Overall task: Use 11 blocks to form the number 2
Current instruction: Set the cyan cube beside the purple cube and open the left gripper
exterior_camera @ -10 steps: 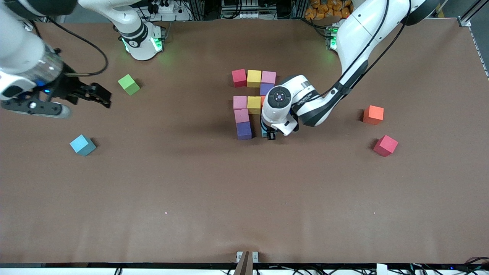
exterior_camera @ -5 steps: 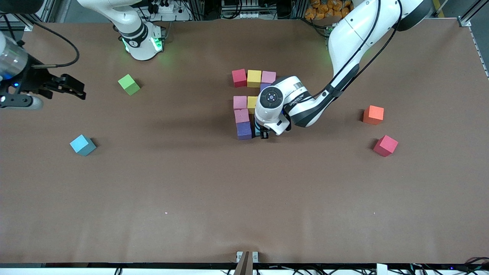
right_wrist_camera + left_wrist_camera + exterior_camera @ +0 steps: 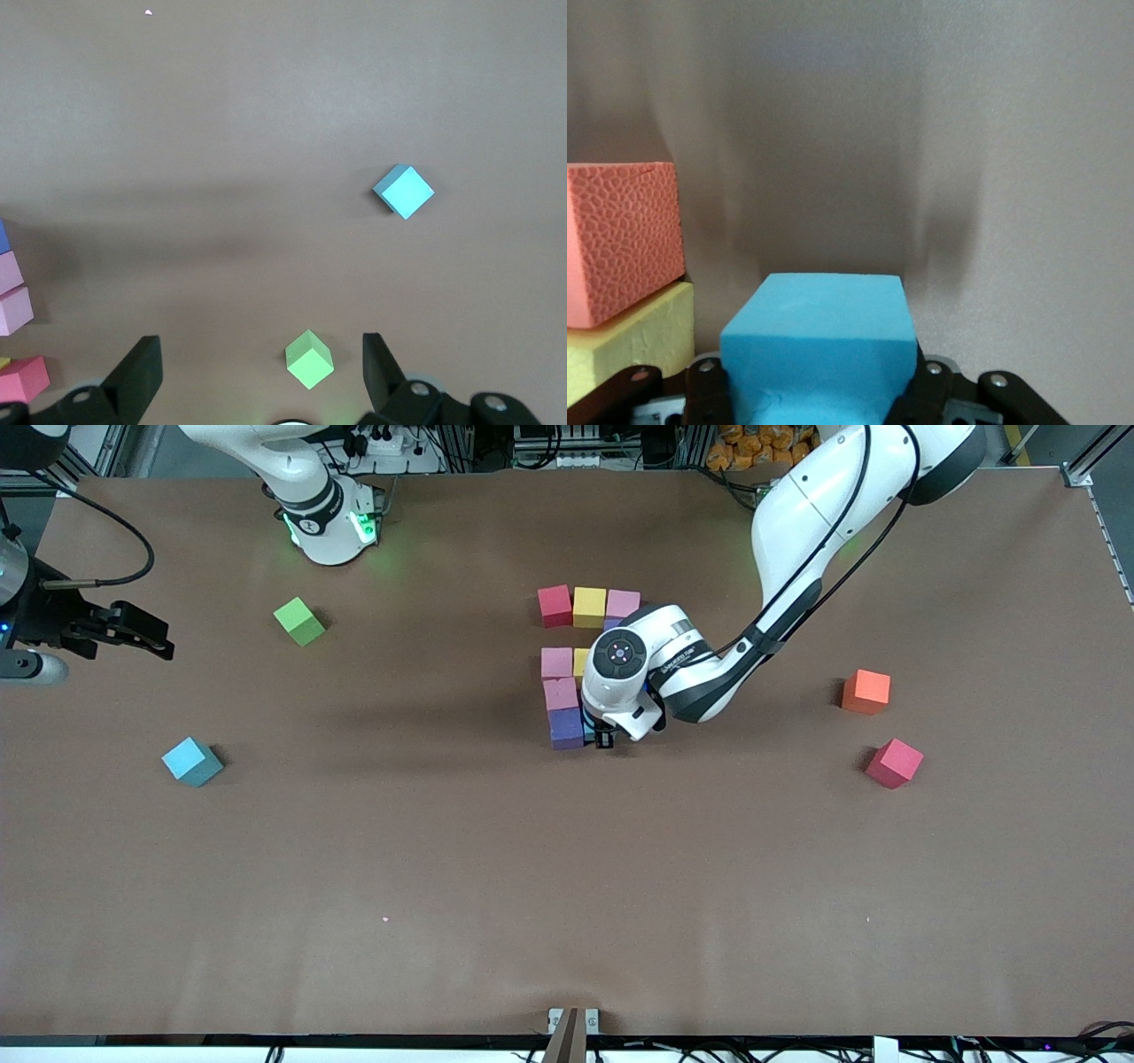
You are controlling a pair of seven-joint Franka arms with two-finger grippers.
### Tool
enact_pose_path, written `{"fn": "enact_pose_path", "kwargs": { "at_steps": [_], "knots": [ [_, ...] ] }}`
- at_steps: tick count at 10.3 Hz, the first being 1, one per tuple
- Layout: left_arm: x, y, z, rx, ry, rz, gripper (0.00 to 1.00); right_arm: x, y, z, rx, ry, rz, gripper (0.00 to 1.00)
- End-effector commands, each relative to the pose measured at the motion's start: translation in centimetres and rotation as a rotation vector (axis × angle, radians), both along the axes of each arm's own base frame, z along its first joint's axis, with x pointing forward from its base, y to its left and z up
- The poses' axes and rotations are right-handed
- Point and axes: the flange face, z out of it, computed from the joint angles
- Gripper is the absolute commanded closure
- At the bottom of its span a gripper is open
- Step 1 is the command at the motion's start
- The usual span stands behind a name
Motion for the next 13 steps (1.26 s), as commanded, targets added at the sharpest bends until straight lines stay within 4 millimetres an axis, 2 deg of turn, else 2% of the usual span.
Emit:
{"fn": "enact_pose_path", "kwargs": {
  "at_steps": [1, 5, 6, 11, 12, 13],
  "knots": [
    [0.5, -0.5, 0.1, 0.007, 0.003, 0.02, 1.0, 0.1, -0.2, 0.2, 0.016, -0.003, 0.008, 0.0],
    [1.1, -0.7, -1.5, 0.033, -0.011, 0.021, 1.0, 0.6, 0.0, 0.6, 0.012, -0.013, 0.008, 0.0],
    [1.1, -0.8, -1.4, 0.031, -0.014, 0.019, 1.0, 1.3, 0.1, 1.1, 0.01, -0.025, 0.008, 0.0],
    [1.2, -0.8, -1.2, 0.031, -0.022, 0.002, 1.0, 1.9, -0.1, 3.4, -0.006, -0.081, 0.001, 0.0],
    [1.3, -0.8, -1.1, 0.031, -0.026, 0.0, 0.69, 1.9, -0.1, 3.4, -0.001, -0.079, 0.003, 0.0],
    [1.2, -0.8, -1.2, 0.035, -0.026, -0.003, 0.01, 1.8, -0.2, 3.3, 0.001, -0.073, 0.006, 0.0]
  ]
}}
